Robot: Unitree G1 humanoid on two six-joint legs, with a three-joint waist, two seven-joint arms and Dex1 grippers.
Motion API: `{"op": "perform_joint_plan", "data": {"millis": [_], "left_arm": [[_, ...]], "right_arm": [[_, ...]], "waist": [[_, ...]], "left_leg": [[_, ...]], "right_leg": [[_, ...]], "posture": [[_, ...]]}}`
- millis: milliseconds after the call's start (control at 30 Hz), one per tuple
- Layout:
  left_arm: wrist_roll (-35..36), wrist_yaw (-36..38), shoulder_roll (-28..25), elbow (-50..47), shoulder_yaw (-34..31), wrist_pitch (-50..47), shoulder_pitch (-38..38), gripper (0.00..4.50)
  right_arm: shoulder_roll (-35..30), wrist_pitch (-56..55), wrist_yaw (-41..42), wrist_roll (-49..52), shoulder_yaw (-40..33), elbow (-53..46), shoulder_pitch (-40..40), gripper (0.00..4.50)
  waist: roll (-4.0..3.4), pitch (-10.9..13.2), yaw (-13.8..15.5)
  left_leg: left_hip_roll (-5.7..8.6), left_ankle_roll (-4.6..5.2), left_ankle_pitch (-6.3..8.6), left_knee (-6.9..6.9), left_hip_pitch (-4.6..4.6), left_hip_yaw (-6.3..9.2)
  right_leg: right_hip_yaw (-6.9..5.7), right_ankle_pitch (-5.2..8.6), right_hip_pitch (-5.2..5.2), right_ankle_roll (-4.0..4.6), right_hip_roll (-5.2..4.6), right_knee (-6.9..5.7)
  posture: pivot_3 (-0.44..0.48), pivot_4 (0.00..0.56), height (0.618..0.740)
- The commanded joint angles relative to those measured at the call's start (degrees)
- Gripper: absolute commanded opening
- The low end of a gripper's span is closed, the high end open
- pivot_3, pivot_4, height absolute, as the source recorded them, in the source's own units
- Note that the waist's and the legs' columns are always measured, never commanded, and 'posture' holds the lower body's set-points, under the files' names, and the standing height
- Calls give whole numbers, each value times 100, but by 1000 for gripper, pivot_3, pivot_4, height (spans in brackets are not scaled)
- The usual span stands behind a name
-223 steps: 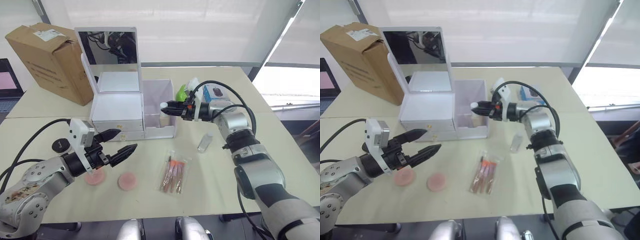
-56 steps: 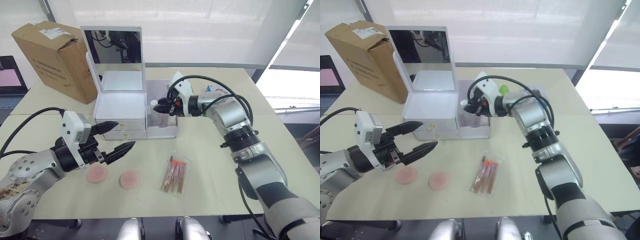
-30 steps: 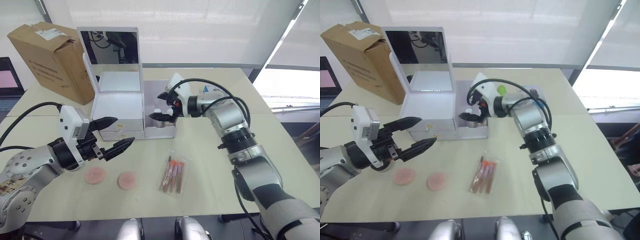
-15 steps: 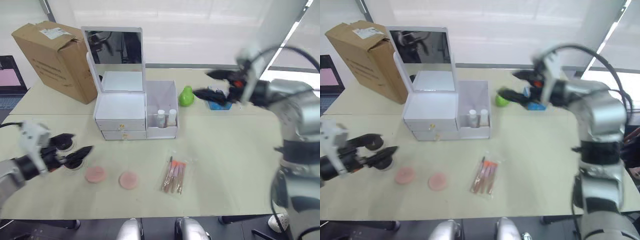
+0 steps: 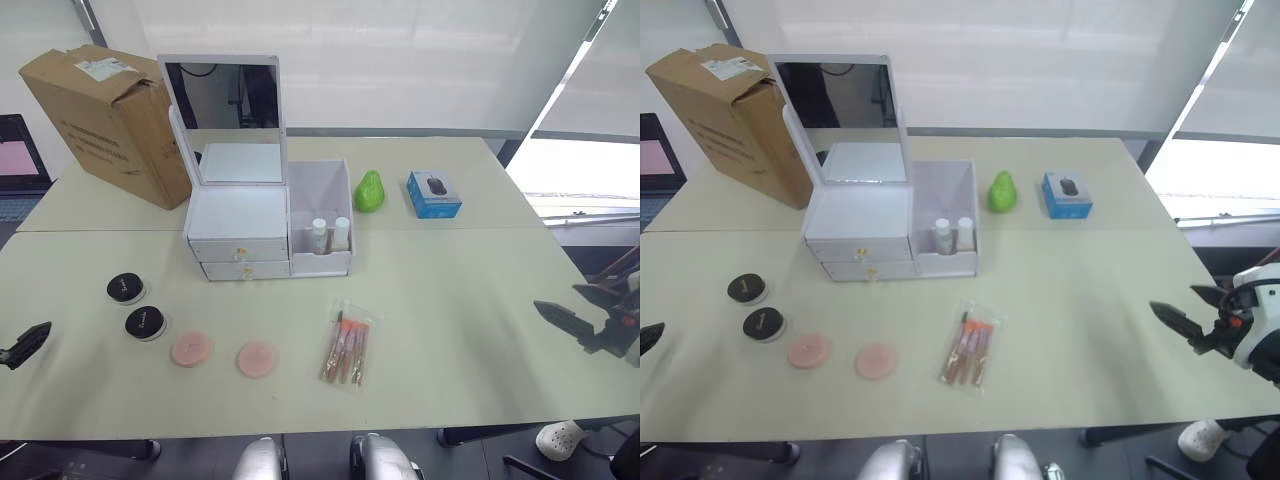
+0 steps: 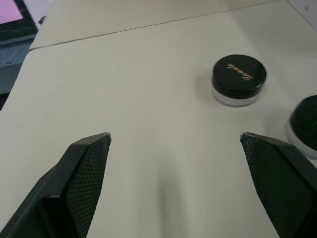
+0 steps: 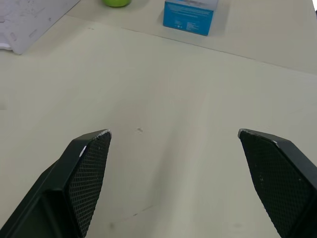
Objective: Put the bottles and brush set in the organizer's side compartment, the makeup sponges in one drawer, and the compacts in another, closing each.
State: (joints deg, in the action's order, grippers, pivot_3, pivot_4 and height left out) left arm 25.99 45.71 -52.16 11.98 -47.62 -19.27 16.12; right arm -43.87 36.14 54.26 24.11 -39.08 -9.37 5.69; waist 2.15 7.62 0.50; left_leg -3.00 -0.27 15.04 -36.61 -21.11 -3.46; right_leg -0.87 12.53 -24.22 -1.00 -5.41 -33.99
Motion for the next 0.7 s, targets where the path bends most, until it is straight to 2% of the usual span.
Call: {"op": "perform_joint_plan", "data": {"millis": [33,267,400,533,700], "left_arm": [[-58,93,-136,193,-162,312,-130,4500],[-87,169,-115,50,-74,444,-182,4500],[125,311,-66,-696,196,167,-305,4500],[508,468,68,-2009,1096,-333,-572,4500],[962,323,536,-3553,2771,-965,-1390,4500]], "right_arm": [[70,-67,-178,343,-43,-396,-83,4459],[47,121,-400,728,84,-729,-164,4459],[-85,543,-520,1178,356,-1274,-431,4459],[-209,1217,-678,1896,902,-1895,-955,4459],[-349,2156,-868,2726,1760,-2241,-1637,4459]], "waist": [[-1,0,9],[4,1,53],[5,2,51],[4,3,67],[20,-4,79]], "left_leg": [[-1,0,0,0,-1,-1],[1,-2,1,17,-3,-7],[4,-2,1,27,-3,-5],[5,-2,1,28,-4,-6],[16,17,-11,20,-8,-9]], "right_leg": [[0,0,-2,0,-2,-1],[-5,0,-2,0,-22,1],[-5,0,-2,0,-28,3],[-5,-1,2,0,-29,2],[6,-11,16,-11,-16,2]], "posture": [[0,150,740],[0,150,740],[0,150,740],[0,150,740],[0,150,740]]}}
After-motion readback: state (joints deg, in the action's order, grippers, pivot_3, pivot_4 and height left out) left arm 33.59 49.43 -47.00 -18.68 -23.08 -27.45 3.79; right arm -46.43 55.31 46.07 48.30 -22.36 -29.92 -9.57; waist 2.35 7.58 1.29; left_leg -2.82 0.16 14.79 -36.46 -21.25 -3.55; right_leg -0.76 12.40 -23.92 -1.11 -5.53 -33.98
